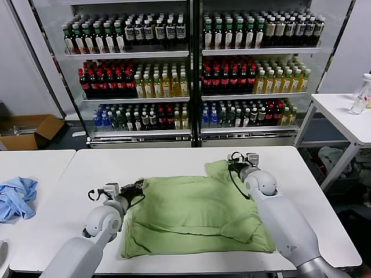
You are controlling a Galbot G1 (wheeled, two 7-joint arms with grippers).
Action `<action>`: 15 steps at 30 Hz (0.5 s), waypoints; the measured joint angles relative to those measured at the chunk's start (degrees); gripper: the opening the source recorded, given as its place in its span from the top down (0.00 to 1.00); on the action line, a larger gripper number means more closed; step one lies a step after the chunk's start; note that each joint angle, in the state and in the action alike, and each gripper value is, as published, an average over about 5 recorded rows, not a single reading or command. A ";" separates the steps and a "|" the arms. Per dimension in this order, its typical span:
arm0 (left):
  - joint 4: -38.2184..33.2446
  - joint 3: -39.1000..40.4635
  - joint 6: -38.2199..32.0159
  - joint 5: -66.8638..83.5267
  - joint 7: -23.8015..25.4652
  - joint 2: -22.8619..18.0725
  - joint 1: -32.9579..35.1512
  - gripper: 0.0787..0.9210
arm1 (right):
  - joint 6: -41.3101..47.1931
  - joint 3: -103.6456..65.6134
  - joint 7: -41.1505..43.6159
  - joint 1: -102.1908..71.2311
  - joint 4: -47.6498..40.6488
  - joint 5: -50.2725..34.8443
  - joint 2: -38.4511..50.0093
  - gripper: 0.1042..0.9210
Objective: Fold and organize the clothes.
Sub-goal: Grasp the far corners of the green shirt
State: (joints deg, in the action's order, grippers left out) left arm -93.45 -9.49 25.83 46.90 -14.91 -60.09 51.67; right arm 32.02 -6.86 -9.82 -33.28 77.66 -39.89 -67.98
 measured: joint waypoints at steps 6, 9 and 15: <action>-2.34 -1.40 -0.96 0.34 -0.34 0.58 1.03 0.99 | -0.26 -0.69 0.03 -1.10 1.89 0.07 0.73 1.00; -2.93 -1.58 -0.96 -0.53 -0.64 0.70 1.48 0.96 | -0.43 -0.76 0.09 -1.24 2.23 0.19 0.92 1.00; -2.96 -0.99 0.75 -6.31 -1.03 0.87 1.77 0.77 | -0.58 -0.90 0.20 -1.74 2.71 0.49 1.08 1.00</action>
State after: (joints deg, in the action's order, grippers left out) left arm -96.41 -10.48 26.58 40.59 -15.95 -59.22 53.43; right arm 31.43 -7.76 -9.63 -35.02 80.37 -39.39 -66.90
